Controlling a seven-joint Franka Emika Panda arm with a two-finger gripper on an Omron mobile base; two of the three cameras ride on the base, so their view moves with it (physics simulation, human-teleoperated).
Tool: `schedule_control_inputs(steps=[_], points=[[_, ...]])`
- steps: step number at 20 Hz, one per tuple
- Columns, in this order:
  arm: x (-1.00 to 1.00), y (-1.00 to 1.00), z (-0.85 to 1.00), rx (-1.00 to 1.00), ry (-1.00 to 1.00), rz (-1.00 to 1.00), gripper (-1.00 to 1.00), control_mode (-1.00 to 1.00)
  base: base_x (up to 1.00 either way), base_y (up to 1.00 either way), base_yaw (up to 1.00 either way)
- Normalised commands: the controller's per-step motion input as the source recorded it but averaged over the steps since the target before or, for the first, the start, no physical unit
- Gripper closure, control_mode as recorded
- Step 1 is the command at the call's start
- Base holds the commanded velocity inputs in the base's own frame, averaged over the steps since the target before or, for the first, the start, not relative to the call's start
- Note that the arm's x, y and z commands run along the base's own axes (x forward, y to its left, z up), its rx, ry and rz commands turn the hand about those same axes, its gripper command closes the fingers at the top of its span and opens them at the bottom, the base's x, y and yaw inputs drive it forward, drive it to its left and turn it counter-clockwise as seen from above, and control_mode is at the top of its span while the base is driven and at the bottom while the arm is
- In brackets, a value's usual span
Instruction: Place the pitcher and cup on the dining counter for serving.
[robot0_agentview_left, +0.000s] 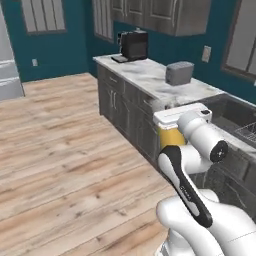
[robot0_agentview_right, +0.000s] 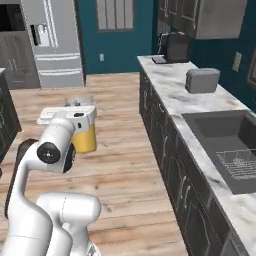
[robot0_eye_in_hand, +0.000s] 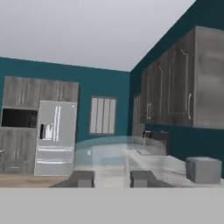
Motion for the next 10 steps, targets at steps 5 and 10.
schedule_control_inputs(steps=[5, 10], points=[[0.00, 0.00, 0.00, 0.00, 0.00, 0.00, 1.00, 1.00, -0.06, 0.24, 1.00], [0.00, 0.00, 0.00, 0.00, 0.00, 0.00, 1.00, 1.00, 0.00, 0.33, 0.98]])
